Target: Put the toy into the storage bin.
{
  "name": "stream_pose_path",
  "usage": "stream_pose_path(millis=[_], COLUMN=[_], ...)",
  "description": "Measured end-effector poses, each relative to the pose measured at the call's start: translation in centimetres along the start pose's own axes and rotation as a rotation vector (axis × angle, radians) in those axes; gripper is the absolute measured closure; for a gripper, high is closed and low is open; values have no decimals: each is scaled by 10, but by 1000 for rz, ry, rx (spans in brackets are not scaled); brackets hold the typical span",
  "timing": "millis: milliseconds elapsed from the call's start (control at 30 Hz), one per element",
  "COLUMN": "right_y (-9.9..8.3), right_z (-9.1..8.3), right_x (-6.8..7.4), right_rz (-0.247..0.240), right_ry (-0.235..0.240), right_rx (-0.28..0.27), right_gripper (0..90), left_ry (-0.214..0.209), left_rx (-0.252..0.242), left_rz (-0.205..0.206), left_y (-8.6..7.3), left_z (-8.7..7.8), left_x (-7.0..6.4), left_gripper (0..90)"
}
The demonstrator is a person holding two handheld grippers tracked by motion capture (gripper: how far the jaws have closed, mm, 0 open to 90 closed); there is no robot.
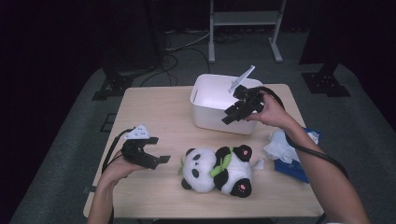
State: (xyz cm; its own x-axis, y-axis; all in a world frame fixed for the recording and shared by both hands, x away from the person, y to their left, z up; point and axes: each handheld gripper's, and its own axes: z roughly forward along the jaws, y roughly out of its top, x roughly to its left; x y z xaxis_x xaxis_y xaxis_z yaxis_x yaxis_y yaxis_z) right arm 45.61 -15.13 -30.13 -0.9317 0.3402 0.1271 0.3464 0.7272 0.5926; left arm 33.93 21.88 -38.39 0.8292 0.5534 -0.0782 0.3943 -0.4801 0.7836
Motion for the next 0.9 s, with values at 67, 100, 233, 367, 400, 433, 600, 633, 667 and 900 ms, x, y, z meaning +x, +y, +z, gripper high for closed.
stream_pose_path(millis=[67, 100, 233, 367, 400, 433, 600, 633, 667, 900], right_y=[4, 6, 14, 19, 20, 21, 24, 25, 26, 28], right_z=[0, 1, 5, 11, 12, 14, 22, 23, 25, 33], right_x=[-5, -7, -15, -22, -24, -25, -33, -34, -35, -38], right_rz=[0, 2, 3, 5, 10, 14, 20, 22, 5, 5], right_ry=[-5, -6, -16, -27, -31, -30, -38, -38, -39, -43], right_rx=[-1, -1, 19, 35, 40, 41, 48, 49, 45, 69], right_gripper=[512, 516, 532, 550, 555, 558, 587, 592, 600, 688], left_ry=[-5, -6, -7, -8, -11, -18, -23, -21, -20, -22], left_rx=[-5, -6, -9, -9, -12, -15, -14, -18, -18, -23], left_rz=[-11, -13, -13, -13, -15, -14, -15, -18, -19, -22], left_y=[0, 0, -1, -1, -1, -1, -3, -3, -3, -4], left_z=[0, 0, 0, -1, -1, -1, -1, -2, -2, -4], left_x=[2, 2, 3, 4, 5, 5, 5, 5, 5, 6], left_gripper=[84, 84, 84, 84, 84, 84, 84, 84, 84, 84])
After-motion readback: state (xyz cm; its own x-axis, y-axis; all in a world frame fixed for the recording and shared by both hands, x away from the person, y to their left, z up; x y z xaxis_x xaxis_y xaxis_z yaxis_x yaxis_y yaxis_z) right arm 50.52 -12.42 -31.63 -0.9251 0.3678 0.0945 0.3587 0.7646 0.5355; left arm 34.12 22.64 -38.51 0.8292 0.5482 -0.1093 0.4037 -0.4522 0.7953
